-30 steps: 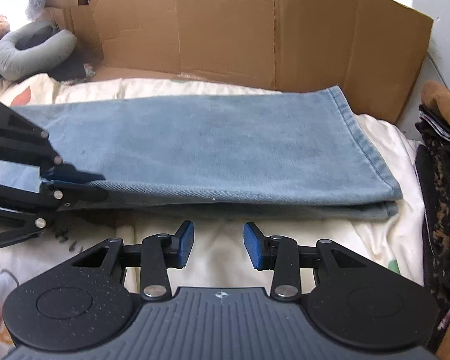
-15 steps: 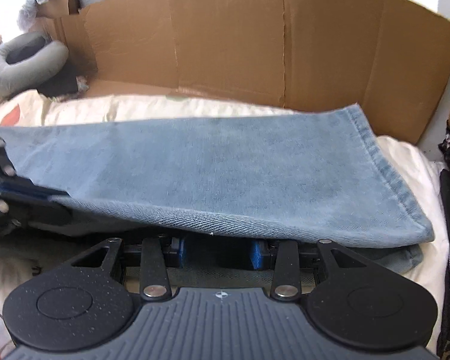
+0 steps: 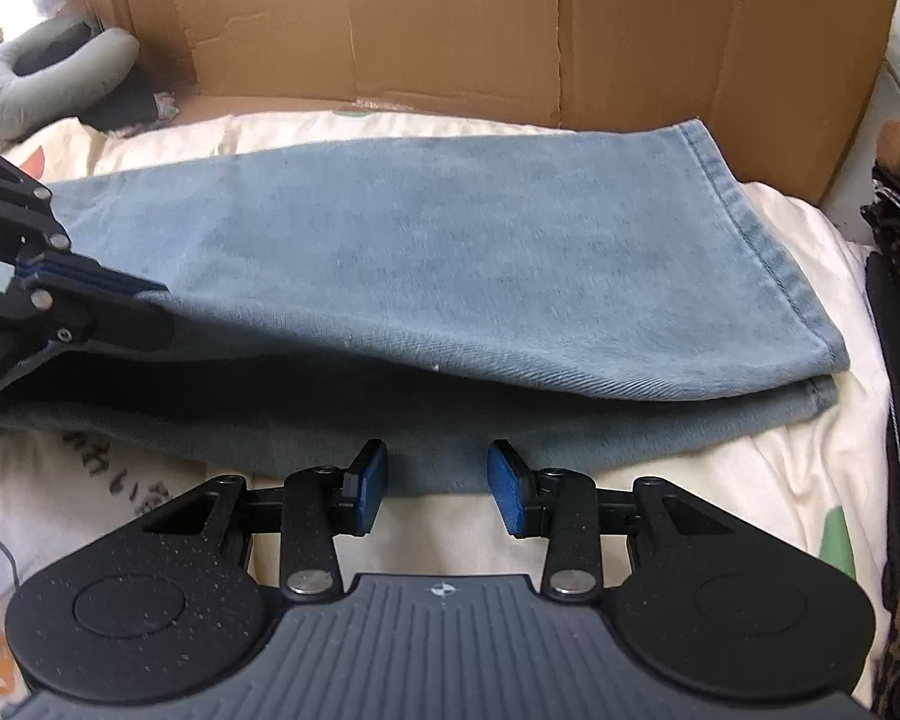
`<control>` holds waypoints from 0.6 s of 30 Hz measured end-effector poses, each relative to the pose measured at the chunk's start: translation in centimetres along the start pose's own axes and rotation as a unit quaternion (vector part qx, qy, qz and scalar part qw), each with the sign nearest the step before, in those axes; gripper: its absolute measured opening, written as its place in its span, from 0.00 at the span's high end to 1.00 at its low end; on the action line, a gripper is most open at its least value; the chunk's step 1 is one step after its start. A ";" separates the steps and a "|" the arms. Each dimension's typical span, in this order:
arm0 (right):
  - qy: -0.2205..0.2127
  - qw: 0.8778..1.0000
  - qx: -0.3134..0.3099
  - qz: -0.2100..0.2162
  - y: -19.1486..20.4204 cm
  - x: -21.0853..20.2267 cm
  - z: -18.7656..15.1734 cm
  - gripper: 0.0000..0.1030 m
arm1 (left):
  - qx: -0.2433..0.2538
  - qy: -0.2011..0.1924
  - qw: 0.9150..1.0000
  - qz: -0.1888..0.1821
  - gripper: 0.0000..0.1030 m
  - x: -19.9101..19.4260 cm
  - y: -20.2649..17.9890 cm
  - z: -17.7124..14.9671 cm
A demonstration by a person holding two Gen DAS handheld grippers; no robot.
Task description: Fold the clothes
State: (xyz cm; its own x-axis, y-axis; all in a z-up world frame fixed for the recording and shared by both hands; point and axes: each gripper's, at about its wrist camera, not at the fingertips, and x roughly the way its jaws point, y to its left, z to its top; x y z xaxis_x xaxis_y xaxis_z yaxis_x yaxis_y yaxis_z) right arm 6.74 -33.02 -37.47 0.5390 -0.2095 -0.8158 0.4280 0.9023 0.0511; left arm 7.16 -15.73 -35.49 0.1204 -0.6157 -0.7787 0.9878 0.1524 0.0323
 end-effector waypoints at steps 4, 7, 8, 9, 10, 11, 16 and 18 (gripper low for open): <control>0.010 1.000 0.007 -0.002 -0.3 -0.4 -0.4 0.57 | 0.009 0.022 1.000 -0.006 0.98 1.7 -0.7 -1.0; 0.013 1.000 0.007 0.000 -0.3 -1.0 -0.5 0.57 | 0.010 0.045 0.999 -0.008 0.89 3.2 -0.9 -1.7; 0.012 1.000 0.004 0.003 -0.2 -1.2 -0.5 0.57 | 0.012 0.048 0.999 -0.008 0.89 3.5 -0.9 -1.9; 0.011 1.000 -0.001 0.007 0.0 -1.4 -0.5 0.57 | 0.015 0.048 0.999 -0.009 0.88 3.4 -1.0 -1.9; 0.010 1.000 -0.006 0.010 0.1 -1.6 -0.5 0.57 | 0.016 0.049 0.999 -0.014 0.78 3.1 -1.1 -1.9; 0.009 1.000 -0.013 0.015 0.4 -1.9 -0.5 0.57 | 0.014 0.046 0.999 -0.019 0.59 2.5 -1.0 -2.0; 0.004 0.998 -0.040 0.048 1.6 -3.0 -0.4 0.57 | 0.019 0.034 0.999 -0.021 0.40 -1.3 -1.0 -3.7; 0.005 0.997 -0.051 0.063 2.3 -3.1 -0.3 0.57 | 0.012 0.036 0.999 -0.002 0.36 -2.8 -0.8 -4.8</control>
State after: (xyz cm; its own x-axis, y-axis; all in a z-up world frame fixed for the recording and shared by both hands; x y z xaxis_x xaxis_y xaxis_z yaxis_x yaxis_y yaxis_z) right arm 5.88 -30.22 -35.00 0.5765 -0.0884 -0.8123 0.2810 0.9549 0.0955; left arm 5.59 -10.38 -36.33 0.1099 -0.5597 -0.8214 0.9905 0.1302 0.0437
